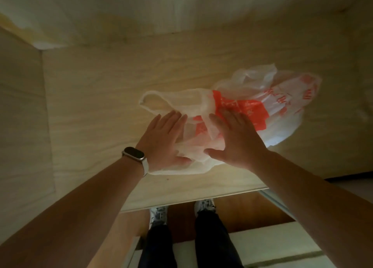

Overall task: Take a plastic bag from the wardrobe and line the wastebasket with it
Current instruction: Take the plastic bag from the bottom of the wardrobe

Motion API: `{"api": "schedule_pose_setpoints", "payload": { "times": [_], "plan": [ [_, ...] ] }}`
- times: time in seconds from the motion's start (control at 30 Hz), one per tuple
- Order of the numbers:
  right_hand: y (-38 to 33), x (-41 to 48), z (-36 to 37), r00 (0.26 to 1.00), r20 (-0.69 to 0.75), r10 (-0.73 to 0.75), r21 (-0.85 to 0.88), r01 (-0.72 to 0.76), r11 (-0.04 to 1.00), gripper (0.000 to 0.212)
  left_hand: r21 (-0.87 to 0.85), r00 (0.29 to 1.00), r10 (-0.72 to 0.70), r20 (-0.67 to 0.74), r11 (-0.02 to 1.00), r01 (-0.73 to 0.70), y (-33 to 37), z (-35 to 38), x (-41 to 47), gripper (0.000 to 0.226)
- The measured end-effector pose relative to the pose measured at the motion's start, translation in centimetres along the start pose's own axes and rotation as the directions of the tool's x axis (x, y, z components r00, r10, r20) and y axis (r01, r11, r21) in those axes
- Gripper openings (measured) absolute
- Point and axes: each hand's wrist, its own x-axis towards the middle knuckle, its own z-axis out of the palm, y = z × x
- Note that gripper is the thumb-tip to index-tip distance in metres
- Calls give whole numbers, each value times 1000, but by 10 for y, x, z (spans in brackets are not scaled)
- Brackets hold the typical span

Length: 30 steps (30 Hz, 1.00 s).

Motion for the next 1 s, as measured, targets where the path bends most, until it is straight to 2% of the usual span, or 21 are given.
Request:
{"api": "schedule_pose_setpoints", "payload": {
  "times": [0.1, 0.2, 0.33, 0.47, 0.6, 0.67, 0.73, 0.87, 0.93, 1.0],
  "plan": [
    [1, -1, 15, 999, 22, -31, -19, 31, 999, 97, 23, 998, 16, -54, 1000, -14, -1, 15, 0, 115],
    [3, -2, 25, 998, -7, -62, -15, 62, 998, 94, 14, 984, 23, -174, 1000, -20, -1, 29, 2, 105],
    [3, 1, 33, 992, -82, -96, -41, 93, 995, 78, 21, 958, -8, -288, 1000, 14, 2, 41, 8, 101],
    [3, 6, 41, 976, -186, -117, -36, 112, 993, 61, 59, 908, 59, -415, 998, -37, 3, 51, 15, 65],
    [4, 8, 48, 961, -256, -102, -22, 100, 995, 49, 12, 853, 65, -518, 998, -69, 5, 57, 19, 37],
    [4, 8, 50, 956, -277, -99, -16, 98, 995, 44, -20, 863, 58, -501, 997, -79, 8, 55, 21, 31],
    [4, 7, 51, 956, -277, -94, -17, 93, 996, 42, -84, 902, 21, -431, 994, -63, 11, 54, 22, 29],
    [2, 7, 49, 961, -265, -81, -2, 83, 997, 41, -307, 929, -105, -354, 952, -10, 24, 47, 21, 24],
    [1, 7, 46, 961, -266, -76, 21, 84, 996, 41, -406, 936, -160, -313, 914, 20, 33, 40, 19, 31],
    [1, 7, 44, 963, -262, -63, 42, 77, 996, 41, -430, 963, -153, -221, 902, 45, 38, 39, 15, 56]
  ]
}}
